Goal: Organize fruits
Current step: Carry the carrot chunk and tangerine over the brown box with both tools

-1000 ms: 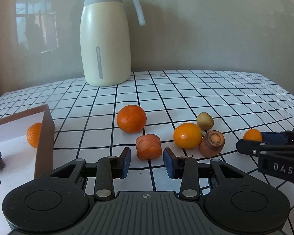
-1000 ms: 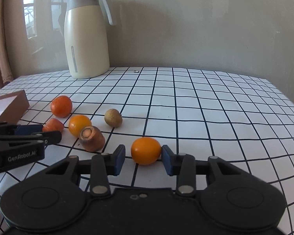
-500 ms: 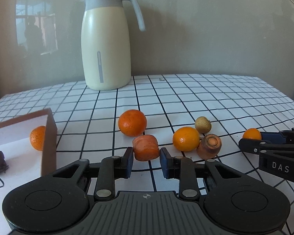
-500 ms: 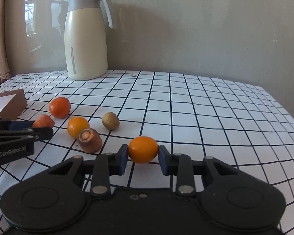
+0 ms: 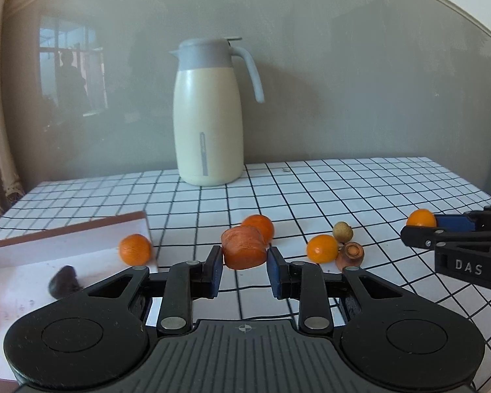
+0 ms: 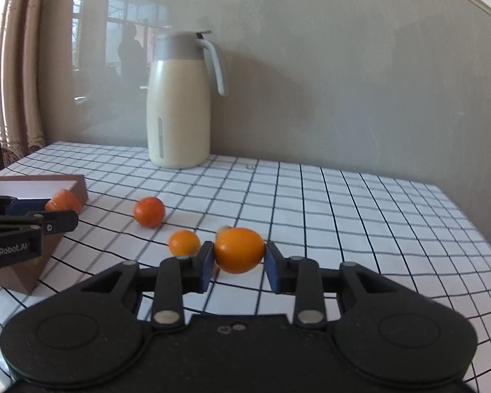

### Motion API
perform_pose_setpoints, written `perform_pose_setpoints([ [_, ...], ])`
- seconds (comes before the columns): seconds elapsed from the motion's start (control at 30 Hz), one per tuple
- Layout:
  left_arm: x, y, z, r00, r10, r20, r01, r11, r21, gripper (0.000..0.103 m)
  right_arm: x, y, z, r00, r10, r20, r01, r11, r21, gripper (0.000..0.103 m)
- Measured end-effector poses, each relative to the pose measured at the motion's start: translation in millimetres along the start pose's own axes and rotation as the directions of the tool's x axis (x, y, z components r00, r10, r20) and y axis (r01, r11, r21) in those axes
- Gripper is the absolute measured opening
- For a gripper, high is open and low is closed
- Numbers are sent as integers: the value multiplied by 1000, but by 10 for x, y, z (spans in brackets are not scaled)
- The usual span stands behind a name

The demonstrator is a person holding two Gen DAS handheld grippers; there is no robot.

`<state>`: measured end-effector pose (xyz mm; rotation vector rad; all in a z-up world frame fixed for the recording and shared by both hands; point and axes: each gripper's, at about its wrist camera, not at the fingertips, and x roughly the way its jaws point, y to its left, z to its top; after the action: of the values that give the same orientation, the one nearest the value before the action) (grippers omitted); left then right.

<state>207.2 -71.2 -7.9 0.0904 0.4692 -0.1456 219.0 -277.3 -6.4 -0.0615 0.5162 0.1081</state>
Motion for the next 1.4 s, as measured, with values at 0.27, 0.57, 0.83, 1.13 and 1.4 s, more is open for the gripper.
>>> perform_pose_setpoints([
  [0.27,-258,265,-15,998,49,34,-49,999,-9,29,-176,237,84,999,39,32,-38,999,-31,24],
  [0.57,-587,506,-165,994,95,59,-93,995,-43,29,-276,465,155,994,94,62,-90,994,-66,24],
  [0.83,-808,701,-235,987,135,87,-128,989,-75,29,-321,704,159,985,152,77,-143,984,-107,24],
  [1.13,-888,959,-285,978,191,83,-182,978,-100,29,-323,1025,204,972,218,93,-204,969,-140,24],
  [1.4,-975,1212,-332,969,235,80,-224,966,-130,29,-307,1303,227,958,269,97,-250,953,-169,24],
])
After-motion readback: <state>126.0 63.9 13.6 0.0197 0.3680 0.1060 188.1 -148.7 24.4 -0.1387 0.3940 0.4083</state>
